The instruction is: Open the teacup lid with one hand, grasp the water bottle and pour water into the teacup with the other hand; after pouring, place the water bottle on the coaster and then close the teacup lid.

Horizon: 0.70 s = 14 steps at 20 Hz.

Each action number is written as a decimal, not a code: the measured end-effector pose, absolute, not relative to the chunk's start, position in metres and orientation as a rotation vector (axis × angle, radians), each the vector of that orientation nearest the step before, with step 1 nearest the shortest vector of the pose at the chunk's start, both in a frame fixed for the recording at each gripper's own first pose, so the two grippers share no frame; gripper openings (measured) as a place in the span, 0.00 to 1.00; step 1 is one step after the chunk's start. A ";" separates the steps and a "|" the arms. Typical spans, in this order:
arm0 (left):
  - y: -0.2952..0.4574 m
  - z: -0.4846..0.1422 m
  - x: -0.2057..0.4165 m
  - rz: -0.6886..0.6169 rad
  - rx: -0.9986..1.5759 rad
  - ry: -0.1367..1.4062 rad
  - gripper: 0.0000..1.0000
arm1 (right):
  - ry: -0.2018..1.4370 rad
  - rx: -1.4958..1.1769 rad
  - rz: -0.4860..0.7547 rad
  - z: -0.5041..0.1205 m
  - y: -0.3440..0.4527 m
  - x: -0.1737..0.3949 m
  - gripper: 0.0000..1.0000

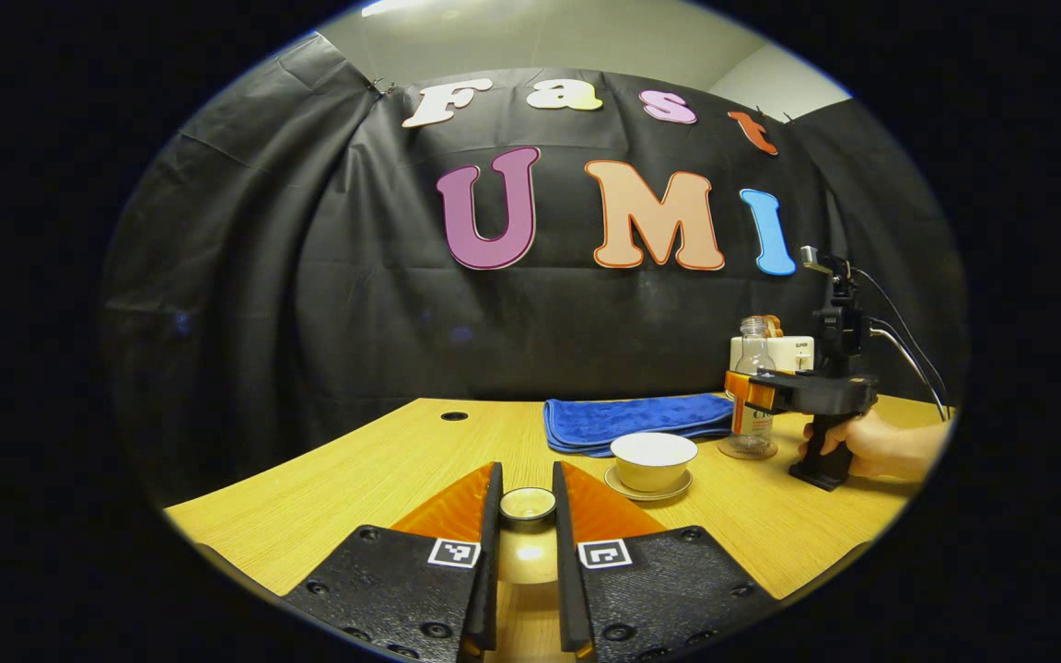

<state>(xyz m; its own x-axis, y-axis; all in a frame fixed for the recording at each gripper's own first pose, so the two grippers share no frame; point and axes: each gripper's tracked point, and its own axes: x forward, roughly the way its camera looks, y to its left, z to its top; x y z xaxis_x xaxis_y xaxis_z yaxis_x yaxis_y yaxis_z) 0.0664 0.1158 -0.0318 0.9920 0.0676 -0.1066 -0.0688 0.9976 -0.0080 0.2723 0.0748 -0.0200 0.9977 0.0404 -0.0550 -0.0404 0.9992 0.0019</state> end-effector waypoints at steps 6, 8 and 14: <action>0.116 -0.033 0.067 0.070 -0.012 0.106 0.24 | 0.054 0.003 0.034 -0.021 0.074 0.266 0.78; 0.116 -0.033 0.066 0.071 -0.012 0.106 0.24 | 0.054 -0.010 0.031 -0.021 0.074 0.263 0.80; 0.116 -0.033 0.067 0.073 -0.012 0.106 0.24 | 0.051 -0.010 0.025 -0.020 0.073 0.258 0.80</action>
<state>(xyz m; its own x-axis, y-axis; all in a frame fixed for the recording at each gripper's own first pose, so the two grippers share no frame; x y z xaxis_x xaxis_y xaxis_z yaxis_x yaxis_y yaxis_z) 0.0668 0.1161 -0.0327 0.9917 0.0724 -0.1064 -0.0737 0.9972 -0.0084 0.2576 0.0731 -0.0198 0.9984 0.0249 -0.0513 -0.0254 0.9996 -0.0092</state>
